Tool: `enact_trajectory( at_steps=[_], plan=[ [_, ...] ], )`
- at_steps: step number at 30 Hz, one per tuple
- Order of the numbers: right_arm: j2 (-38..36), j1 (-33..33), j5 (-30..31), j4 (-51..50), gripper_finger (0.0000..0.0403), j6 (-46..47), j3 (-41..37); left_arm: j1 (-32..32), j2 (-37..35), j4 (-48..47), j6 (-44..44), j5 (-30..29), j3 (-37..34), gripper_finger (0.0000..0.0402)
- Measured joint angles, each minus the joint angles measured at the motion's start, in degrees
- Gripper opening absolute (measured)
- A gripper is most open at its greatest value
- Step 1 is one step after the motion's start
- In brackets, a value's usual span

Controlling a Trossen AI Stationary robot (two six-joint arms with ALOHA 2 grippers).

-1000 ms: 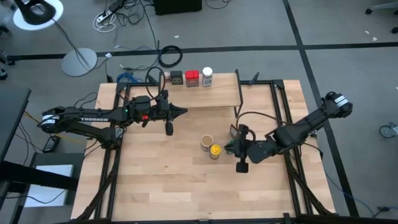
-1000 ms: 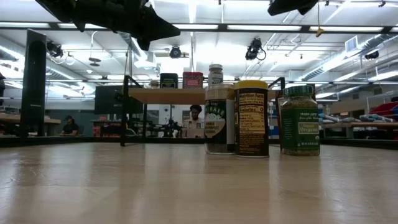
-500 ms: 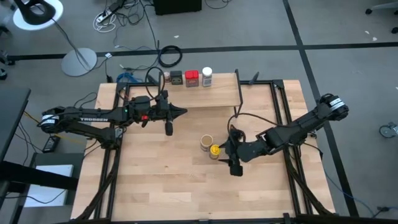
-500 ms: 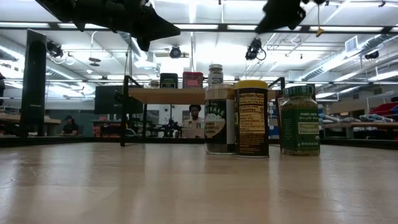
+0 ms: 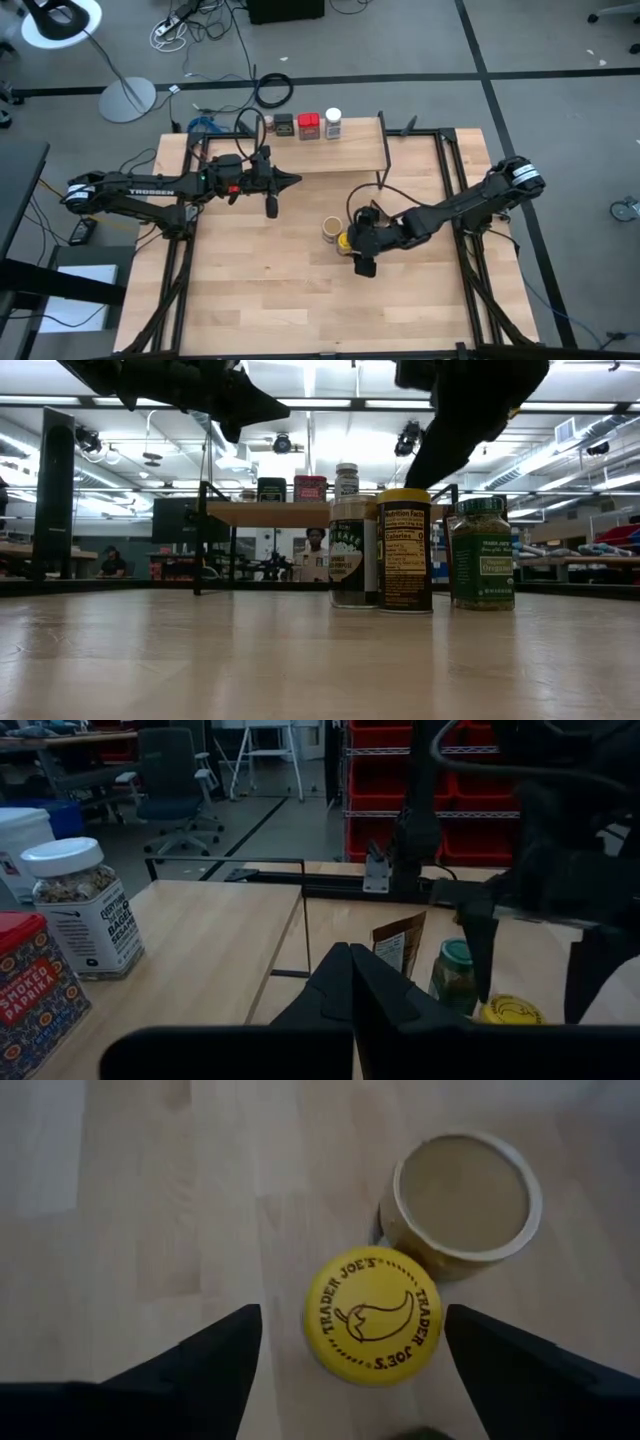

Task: Shelf spices
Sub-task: Put the green seasoning bottle on the shelf

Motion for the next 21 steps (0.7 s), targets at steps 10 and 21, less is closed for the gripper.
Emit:
enact_trajectory(
  at_steps=[10, 21],
  plan=[
    [0.3, -3.0, -2.7, -0.5, 0.0322, 1.4, 0.0, 0.0, 0.0, 0.0, 0.2, 0.1, 0.0, 0.0000],
    [1.9, -3.7, -4.3, -0.1, 0.0314, 1.1, 0.0, 0.0, 0.0, -0.4, 0.3, 0.1, 0.0, 0.0000]
  ],
)
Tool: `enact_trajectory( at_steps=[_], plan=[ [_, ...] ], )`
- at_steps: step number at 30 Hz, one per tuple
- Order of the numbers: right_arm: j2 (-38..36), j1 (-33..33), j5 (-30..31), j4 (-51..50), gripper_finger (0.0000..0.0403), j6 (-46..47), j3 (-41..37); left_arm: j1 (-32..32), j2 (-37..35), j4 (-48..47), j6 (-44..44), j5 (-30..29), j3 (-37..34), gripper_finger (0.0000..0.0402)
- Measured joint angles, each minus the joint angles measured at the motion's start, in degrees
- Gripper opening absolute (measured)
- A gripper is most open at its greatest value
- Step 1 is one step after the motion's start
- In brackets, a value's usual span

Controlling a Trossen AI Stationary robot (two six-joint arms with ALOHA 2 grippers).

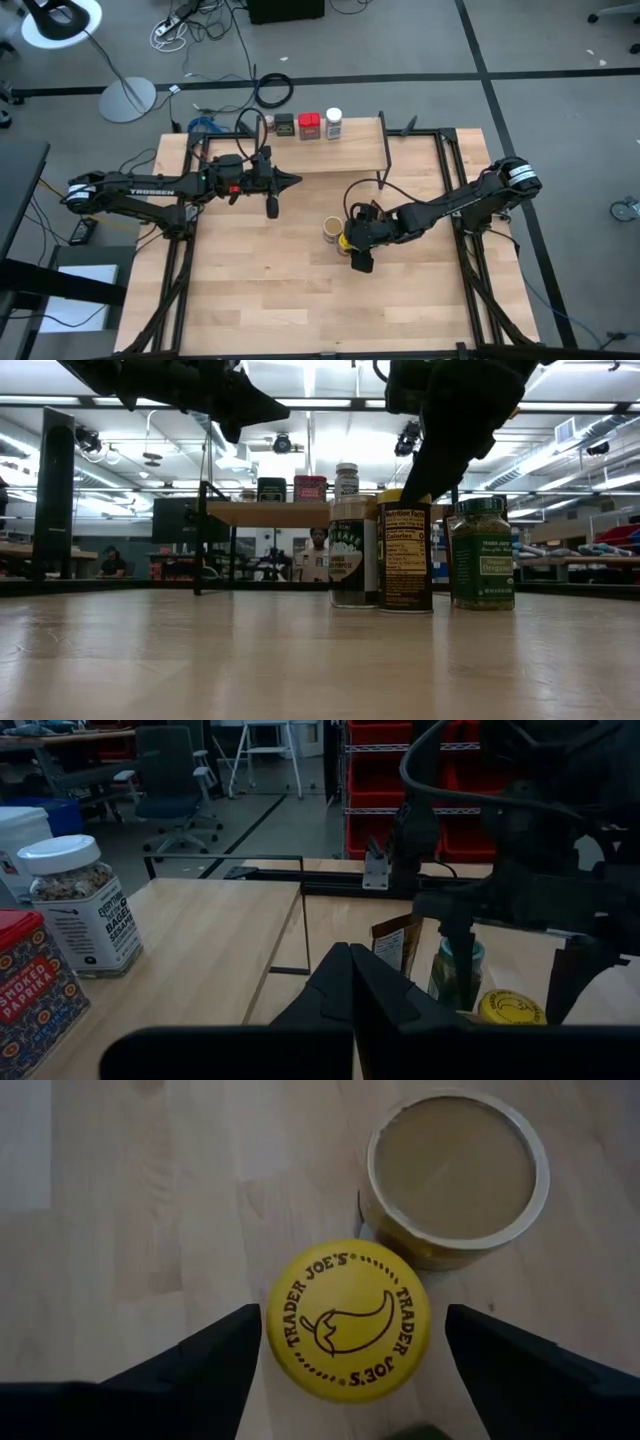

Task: Shelf spices
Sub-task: Put the green seasoning bottle on the shelf

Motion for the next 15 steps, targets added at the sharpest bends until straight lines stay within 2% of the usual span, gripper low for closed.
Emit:
enact_trajectory(
  at_steps=[15],
  plan=[
    [-1.0, 0.0, -0.5, -0.6, 0.0313, 0.2, 0.9, 0.0, 0.0, -0.5, 0.0, 0.0, 0.0, 0.0000]
  ],
)
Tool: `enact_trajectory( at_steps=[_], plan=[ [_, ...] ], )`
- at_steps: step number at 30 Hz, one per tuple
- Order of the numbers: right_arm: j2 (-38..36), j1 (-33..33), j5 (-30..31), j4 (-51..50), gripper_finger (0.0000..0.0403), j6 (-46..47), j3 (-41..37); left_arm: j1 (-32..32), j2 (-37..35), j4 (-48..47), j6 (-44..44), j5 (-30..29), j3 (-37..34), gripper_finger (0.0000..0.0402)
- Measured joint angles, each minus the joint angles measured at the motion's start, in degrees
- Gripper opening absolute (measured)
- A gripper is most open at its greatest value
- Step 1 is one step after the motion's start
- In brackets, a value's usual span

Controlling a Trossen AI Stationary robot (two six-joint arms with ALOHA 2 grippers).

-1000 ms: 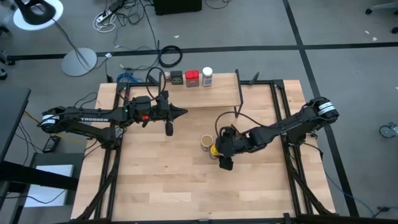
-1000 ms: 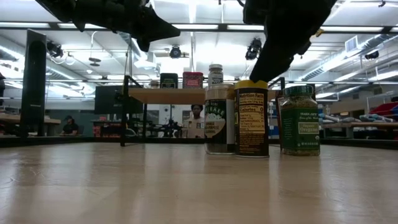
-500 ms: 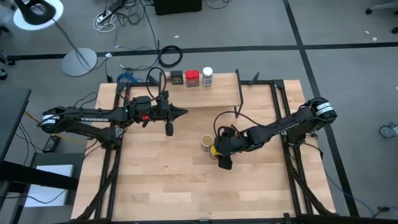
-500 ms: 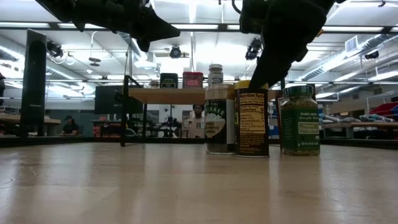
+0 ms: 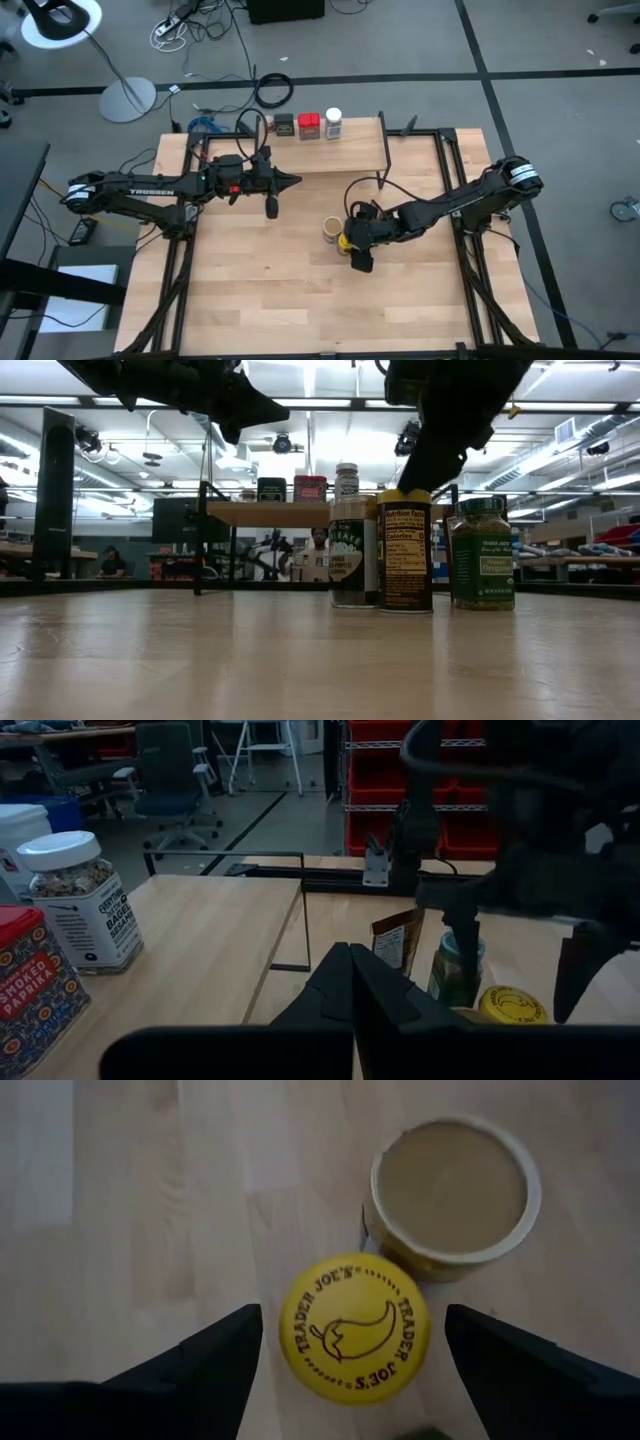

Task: Shelf spices
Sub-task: Put the green seasoning bottle on the shelf

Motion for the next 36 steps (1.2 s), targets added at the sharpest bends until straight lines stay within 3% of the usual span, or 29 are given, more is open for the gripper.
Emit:
enact_trajectory(
  at_steps=[6, 12, 20, 36],
  plan=[
    [-0.2, 0.2, 2.5, -11.1, 0.0313, -0.5, 7.1, 0.0, 0.0, 0.0, 0.0, 0.0, 0.0, 0.0000],
    [-0.3, 0.5, 0.0, -22.9, 0.0313, 0.5, 12.8, 0.0, 0.0, 0.0, 0.0, 0.0, 0.0, 0.0000],
    [-0.3, 1.2, -1.3, -38.4, 0.0313, -0.5, 14.3, 0.0, 0.0, 0.0, 0.0, 0.0, 0.0, 0.0000],
    [0.1, -0.6, -3.9, -37.3, 0.0313, -2.1, 12.6, 0.0, 0.0, -0.1, 0.0, 0.0, 0.0, 0.0000]
  ],
)
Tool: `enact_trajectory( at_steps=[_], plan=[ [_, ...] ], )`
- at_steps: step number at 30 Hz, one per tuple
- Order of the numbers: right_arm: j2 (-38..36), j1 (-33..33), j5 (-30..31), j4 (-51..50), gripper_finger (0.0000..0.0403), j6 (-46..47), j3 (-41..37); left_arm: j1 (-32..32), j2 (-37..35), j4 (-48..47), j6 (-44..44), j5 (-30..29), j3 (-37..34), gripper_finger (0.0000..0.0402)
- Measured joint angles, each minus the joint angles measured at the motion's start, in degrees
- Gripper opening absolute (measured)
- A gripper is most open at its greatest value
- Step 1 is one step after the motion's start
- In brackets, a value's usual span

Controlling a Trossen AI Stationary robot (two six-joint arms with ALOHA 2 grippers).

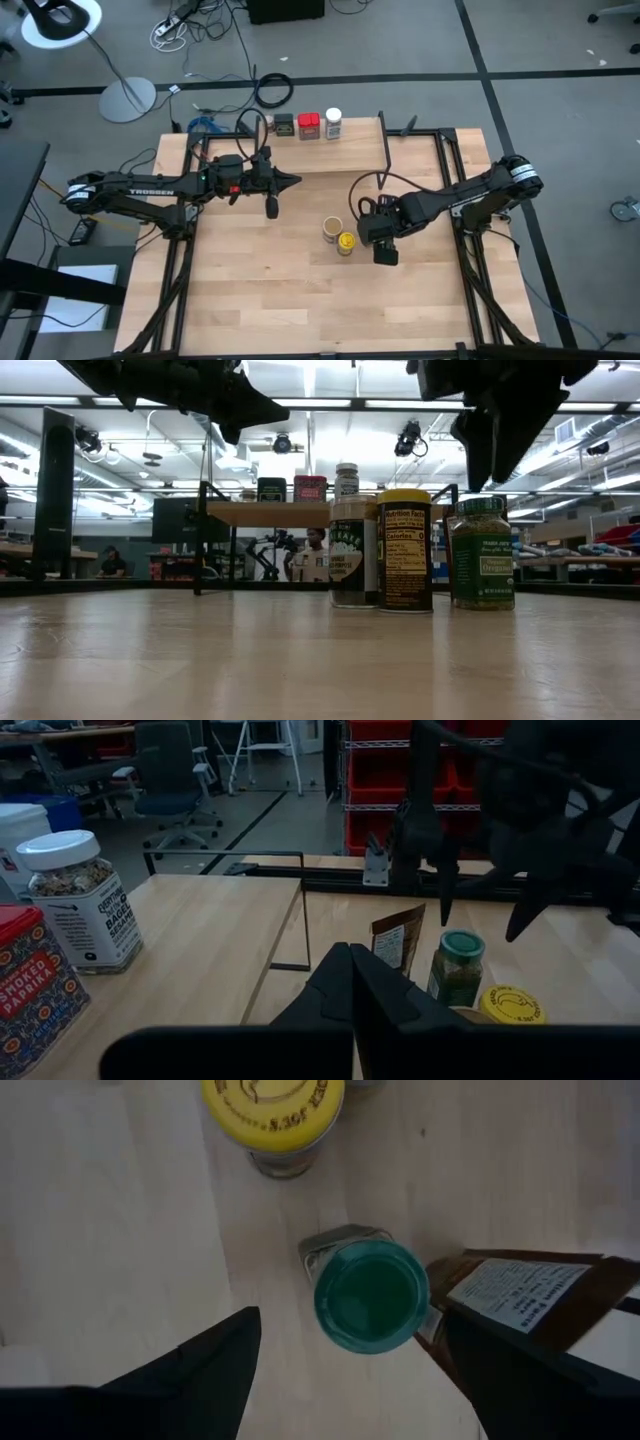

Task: Shelf spices
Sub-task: Put the green seasoning bottle on the shelf

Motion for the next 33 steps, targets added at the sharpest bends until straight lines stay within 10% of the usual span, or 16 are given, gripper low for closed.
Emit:
enact_trajectory(
  at_steps=[33],
  plan=[
    [0.1, -3.6, -2.6, 6.6, 0.0313, -2.3, -4.0, 0.0, 0.0, -0.2, 0.0, 0.0, 0.0, 0.0001]
  ],
)
